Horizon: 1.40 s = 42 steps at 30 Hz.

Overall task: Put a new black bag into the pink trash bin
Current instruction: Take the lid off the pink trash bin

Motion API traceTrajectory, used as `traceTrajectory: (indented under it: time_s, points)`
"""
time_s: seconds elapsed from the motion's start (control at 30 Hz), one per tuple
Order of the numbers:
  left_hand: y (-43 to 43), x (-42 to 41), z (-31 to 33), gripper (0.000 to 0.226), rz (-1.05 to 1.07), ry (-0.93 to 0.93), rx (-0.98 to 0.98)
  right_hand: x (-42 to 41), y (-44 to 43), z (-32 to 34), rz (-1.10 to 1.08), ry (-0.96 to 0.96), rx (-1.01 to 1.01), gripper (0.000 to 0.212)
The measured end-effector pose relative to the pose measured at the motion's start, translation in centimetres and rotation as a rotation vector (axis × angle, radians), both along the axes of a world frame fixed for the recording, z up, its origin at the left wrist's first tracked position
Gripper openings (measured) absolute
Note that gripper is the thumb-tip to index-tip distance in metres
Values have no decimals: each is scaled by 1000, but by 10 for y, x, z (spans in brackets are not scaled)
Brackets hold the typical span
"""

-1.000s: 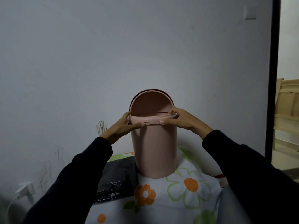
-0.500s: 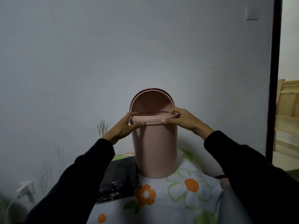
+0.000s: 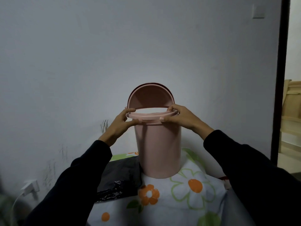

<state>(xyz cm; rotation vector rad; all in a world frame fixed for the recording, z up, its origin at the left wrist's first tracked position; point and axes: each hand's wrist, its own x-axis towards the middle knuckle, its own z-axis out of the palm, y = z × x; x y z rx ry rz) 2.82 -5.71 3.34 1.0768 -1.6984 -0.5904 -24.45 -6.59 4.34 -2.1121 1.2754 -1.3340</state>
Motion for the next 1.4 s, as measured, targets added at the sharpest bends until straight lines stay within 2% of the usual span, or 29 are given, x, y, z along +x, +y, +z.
traceTrajectory:
  time_s: [0.17, 0.4, 0.63, 0.7, 0.77, 0.87, 0.97, 1.17, 1.3, 1.4]
  points:
    - [6, 11, 2, 29, 23, 127, 14, 16, 2, 1, -11, 68, -24, 45]
    - [16, 31, 4, 16, 227, 364, -60, 55, 3, 2, -120, 233, -149, 58]
    - [18, 62, 3, 6, 357, 455, -44, 88, 6, 1, -105, 358, -239, 60]
    - [19, 67, 2, 12, 386, 484, -50, 95, 10, 1, -91, 391, -252, 56]
    - [20, 72, 1, 31, 405, 505, -35, 102, 12, -1, -75, 403, -259, 53]
    - [20, 86, 1, 52, 438, 500, 1, 114, 14, -5, -68, 438, -261, 61]
    - [14, 103, -4, 69, 475, 488, 50, 129, 16, -10, -72, 491, -265, 58]
    - [17, 119, -16, 65, 553, 499, 76, 149, 23, -18, -41, 548, -328, 53]
    - [16, 123, -24, 45, 614, 521, 43, 157, 25, -18, 3, 546, -317, 52]
    - [13, 127, -34, 43, 667, 514, 22, 164, 26, -21, 27, 541, -306, 50]
